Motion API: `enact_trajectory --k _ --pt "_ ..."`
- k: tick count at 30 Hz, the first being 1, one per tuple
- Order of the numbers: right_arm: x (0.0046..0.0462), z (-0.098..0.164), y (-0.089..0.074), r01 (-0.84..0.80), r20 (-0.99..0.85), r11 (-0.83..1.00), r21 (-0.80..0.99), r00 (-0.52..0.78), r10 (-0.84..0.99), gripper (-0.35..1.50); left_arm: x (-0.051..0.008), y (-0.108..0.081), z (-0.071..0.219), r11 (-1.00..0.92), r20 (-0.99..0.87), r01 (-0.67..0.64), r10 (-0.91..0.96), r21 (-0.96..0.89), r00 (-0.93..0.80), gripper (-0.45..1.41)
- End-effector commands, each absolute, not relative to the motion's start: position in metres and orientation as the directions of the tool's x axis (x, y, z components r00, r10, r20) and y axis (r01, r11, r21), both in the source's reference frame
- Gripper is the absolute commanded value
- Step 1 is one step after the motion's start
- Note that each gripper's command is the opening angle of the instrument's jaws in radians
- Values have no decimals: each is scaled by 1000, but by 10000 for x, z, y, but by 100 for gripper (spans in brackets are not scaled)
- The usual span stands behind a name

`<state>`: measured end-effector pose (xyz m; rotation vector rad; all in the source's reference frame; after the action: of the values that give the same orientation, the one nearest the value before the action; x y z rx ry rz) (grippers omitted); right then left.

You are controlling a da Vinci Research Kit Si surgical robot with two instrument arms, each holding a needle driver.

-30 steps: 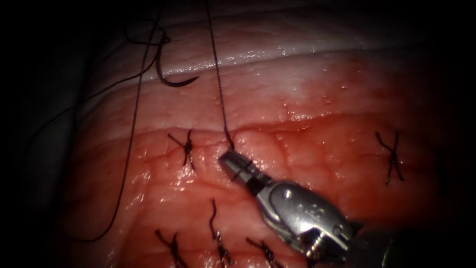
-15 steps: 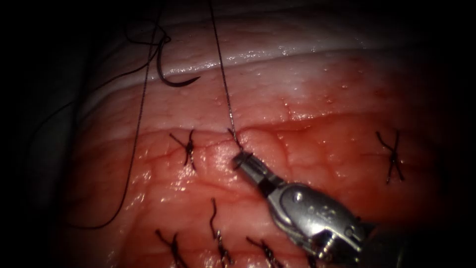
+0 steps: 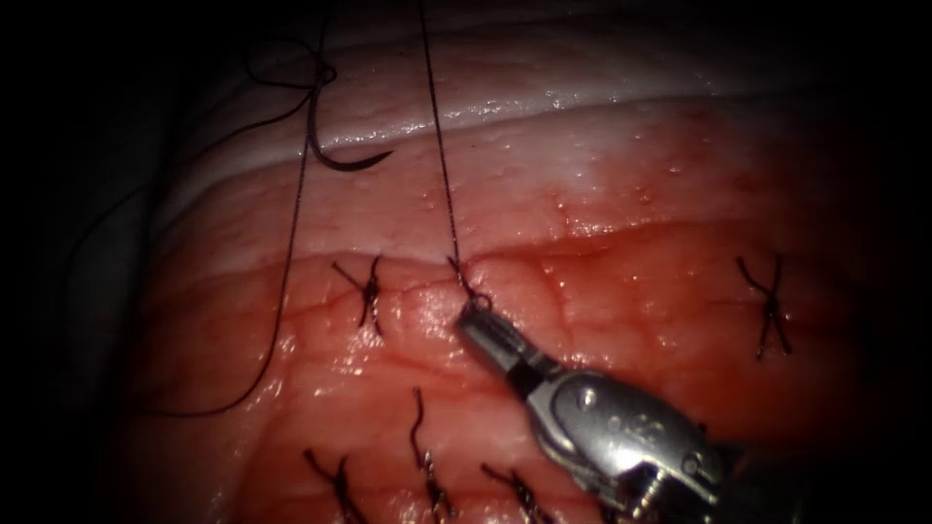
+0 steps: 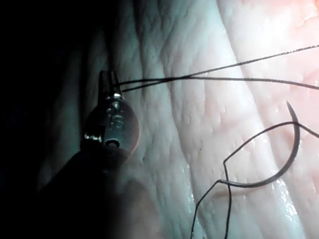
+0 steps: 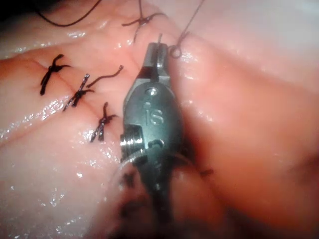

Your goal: Wound Closure

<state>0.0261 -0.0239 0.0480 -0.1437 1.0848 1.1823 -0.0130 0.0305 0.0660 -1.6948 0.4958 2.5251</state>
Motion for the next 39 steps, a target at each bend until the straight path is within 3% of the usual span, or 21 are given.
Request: enact_trajectory --k 1,39 --pt "269 481 -246 -789 -743 438 432 -36 669 -35 -133 313 665 -944 -907 -229 -132 238 -401 -45" --pt "288 490 -289 -651 -775 608 454 48 630 -35 -99 367 677 -896 -884 -326 -135 303 -448 -45"
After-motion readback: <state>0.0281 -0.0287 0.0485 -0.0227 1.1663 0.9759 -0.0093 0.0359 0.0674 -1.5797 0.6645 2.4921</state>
